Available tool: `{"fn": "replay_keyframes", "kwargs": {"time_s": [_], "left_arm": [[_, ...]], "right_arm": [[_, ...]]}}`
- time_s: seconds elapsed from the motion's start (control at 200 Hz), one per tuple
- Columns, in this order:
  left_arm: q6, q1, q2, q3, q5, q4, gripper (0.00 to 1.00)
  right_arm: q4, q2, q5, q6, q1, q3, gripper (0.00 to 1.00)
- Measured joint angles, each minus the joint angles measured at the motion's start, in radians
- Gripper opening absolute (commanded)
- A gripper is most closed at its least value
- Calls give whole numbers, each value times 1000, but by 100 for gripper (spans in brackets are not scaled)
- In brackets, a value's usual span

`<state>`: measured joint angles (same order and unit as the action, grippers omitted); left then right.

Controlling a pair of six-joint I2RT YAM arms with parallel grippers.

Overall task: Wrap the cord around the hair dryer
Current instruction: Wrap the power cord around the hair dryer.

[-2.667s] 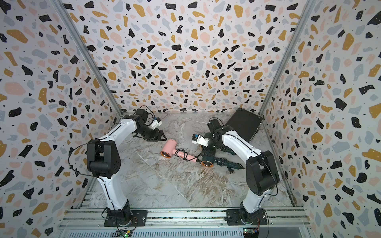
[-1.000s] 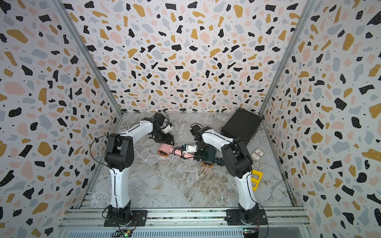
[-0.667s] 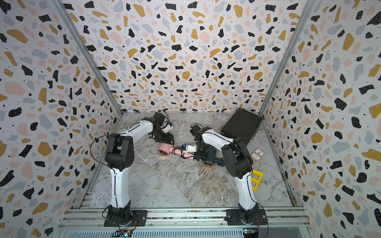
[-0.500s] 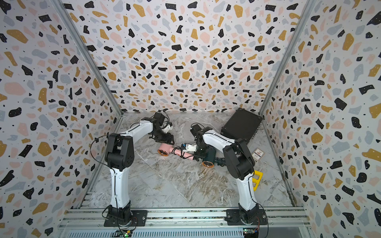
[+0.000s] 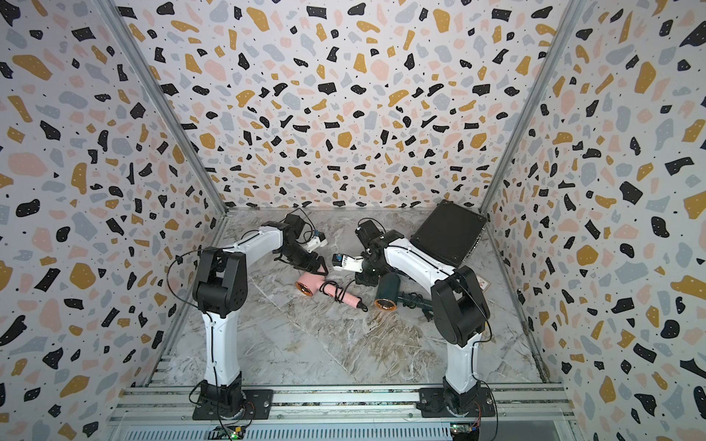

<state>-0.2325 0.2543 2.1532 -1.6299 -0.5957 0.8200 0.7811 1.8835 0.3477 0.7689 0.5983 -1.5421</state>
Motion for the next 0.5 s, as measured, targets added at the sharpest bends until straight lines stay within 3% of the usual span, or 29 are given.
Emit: {"fn": "replay_keyframes", "kwargs": {"time_s": [0.165,0.295,0.39,0.501], "left_arm": [[35,-57,-70,155,-213,-117,0],[162,-107,-137,290,-340,-335,0],[338,-128,-183,417,-405,-594,0],[640,-132,-192,569,-453,-998,0]], "right_arm": [[-26,-18,120,-40,-64,48,1],[-99,-59,209,-85,-117,114,0],[-187,-96,257,-131,-132,163,0],[-341,-139,285,-213,-138,250,0]]}}
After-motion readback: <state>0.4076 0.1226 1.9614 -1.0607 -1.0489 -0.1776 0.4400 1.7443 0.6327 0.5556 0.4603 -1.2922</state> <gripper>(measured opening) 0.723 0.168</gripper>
